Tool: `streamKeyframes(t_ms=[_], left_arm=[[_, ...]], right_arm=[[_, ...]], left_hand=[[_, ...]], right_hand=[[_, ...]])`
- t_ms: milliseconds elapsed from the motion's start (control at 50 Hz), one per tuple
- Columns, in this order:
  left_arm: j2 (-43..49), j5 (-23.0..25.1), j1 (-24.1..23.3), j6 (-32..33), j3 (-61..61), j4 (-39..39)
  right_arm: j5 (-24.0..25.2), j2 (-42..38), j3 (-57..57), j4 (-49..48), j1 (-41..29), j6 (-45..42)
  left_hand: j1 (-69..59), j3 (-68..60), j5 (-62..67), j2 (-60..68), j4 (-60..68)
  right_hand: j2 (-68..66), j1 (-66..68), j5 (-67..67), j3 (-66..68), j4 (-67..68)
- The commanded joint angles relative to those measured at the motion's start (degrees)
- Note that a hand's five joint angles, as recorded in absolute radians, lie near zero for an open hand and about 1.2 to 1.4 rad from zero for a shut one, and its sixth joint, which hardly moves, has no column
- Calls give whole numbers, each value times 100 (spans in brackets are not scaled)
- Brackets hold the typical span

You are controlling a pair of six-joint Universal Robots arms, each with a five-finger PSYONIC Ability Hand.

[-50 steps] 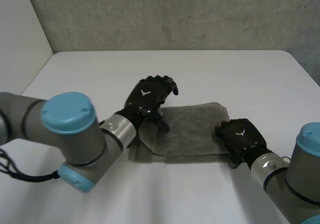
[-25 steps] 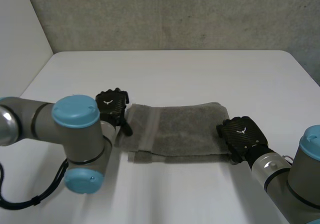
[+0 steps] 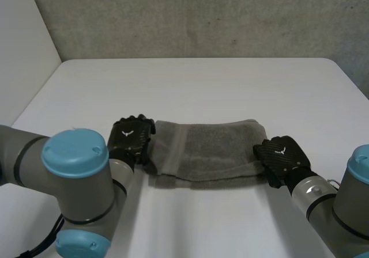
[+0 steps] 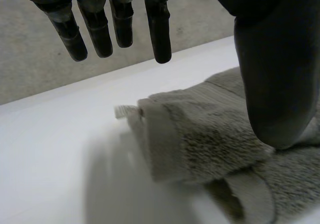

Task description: Fold the towel.

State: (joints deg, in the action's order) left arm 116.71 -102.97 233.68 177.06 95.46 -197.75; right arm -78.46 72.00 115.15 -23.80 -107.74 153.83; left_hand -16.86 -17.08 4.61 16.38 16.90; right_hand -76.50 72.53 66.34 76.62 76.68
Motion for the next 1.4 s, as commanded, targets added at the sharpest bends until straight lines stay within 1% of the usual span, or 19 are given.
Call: streamKeyframes(t_ms=[20,200,240,380,620,660,680,720,820,840,860,880,900,920,980,1060,1160,1260,1400], left_arm=[[-149,-3,310,-13,43,0],[-351,-3,503,-22,61,-9],[-404,-21,556,-22,52,0],[-877,-12,644,-4,-176,0],[-1186,-30,591,-31,-713,176],[-1195,-38,574,-136,-748,167],[-1195,-38,574,-136,-748,167],[-1195,-38,565,-242,-757,167],[-1160,-12,495,-768,-731,184],[-1160,-12,495,-769,-731,184],[-1116,-3,451,-839,-713,184],[-1116,-3,451,-839,-713,184],[-1090,-3,399,-883,-713,184],[-1037,-3,337,-901,-713,184],[-897,14,232,-910,-730,184],[-808,120,170,-910,-739,184],[-685,542,38,-980,-739,167],[-466,893,-243,-1261,-748,167],[-54,937,-542,-1419,-801,167]], right_arm=[[172,69,261,15,16,-11],[278,517,526,200,728,-459],[278,710,534,480,1078,-1246],[305,1104,281,1008,1423,-2620],[191,1317,-969,1167,-757,-1163],[86,1116,-1170,1158,-1614,-1119],[85,1115,-1171,1158,-1618,-1119],[-238,634,-1293,1167,-2283,-1101],[-652,97,-1346,1141,-2786,-1084],[-653,95,-1346,1140,-2787,-1083],[-775,-27,-1355,1123,-2839,-1057],[-889,-80,-1373,1114,-2840,-996],[-890,-81,-1373,1114,-2840,-996],[-977,-72,-1382,1114,-2822,-891],[-1040,-11,-1443,1140,-2796,-497],[-1057,262,-1487,1184,-2682,121],[-909,1131,-1452,1219,-1814,1208],[-505,1396,-1627,1543,-1522,1588],[-179,1291,-1909,1975,-1108,1659]], left_hand=[[295,316,-69,-247,-298],[312,333,-86,-264,-315],[312,333,-86,-264,-315],[312,333,-86,-264,-315],[312,333,-86,-264,-315],[312,333,-86,-264,-315],[312,333,-86,-264,-315],[312,333,-86,-264,-315],[312,333,-86,-264,-315],[312,333,-86,-264,-315],[312,333,-86,-264,-315],[312,333,-86,-264,-315],[312,333,-86,-264,-315],[312,333,-86,-264,-315],[312,333,-86,-264,-315],[312,333,-86,-264,-315],[312,333,-86,-264,-315],[278,300,-53,-230,-281],[261,283,-36,-213,-264]], right_hand=[[-350,747,366,338,332],[-350,747,366,338,332],[-350,747,366,338,332],[-350,747,366,338,332],[-350,747,366,338,332],[-350,747,366,338,332],[-350,747,366,338,332],[-350,747,366,338,332],[10,387,6,-22,-29],[14,383,2,-26,-32],[1196,-799,-1180,-1208,-1215],[3190,-2793,-3174,-3202,-3208],[3210,-2813,-3194,-3222,-3228],[5142,-4745,-5126,-5154,-5160],[6534,-6138,-6518,-6546,-6553],[6650,-6253,-6634,-6662,-6668],[6650,-6253,-6634,-6662,-6668],[6650,-6253,-6634,-6662,-6668],[6650,-6253,-6634,-6662,-6668]])
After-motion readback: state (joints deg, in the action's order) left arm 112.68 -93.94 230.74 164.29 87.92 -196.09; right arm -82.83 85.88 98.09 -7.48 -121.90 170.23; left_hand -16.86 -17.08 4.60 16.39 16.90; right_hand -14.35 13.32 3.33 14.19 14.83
